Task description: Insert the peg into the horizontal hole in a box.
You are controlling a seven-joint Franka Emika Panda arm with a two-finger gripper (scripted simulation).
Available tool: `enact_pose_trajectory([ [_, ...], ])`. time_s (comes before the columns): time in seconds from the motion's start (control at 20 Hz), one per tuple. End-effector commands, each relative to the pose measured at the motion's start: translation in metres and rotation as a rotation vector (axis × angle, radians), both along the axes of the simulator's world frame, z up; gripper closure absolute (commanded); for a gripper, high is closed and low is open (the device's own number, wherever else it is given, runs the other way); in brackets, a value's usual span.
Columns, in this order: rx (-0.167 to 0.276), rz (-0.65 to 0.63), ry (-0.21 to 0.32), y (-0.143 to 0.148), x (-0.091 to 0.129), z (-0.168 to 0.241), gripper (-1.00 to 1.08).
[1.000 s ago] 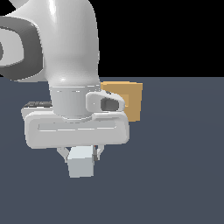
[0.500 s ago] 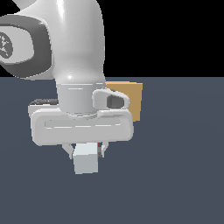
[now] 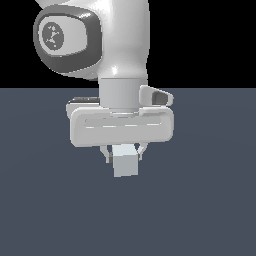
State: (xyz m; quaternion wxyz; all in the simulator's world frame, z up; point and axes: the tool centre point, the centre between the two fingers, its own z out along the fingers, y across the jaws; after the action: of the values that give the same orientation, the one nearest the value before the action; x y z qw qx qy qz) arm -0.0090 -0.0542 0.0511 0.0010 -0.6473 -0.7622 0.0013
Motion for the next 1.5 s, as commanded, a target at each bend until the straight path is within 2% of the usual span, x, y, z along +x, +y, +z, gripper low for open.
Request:
enact_pose_trajectory([
  [0.0,0.000,0.019,-0.004,0.012,0.017,0.010,1.08],
  [0.3,0.000,0.063,-0.003,0.039,0.054,0.029,1.08],
  [0.65,0.000,0.094,-0.003,0.059,0.080,0.041,1.08],
  [1.0,0.001,0.108,-0.003,0.067,0.091,0.046,1.08],
  [1.45,0.001,0.109,-0.001,0.067,0.091,0.045,1.08],
])
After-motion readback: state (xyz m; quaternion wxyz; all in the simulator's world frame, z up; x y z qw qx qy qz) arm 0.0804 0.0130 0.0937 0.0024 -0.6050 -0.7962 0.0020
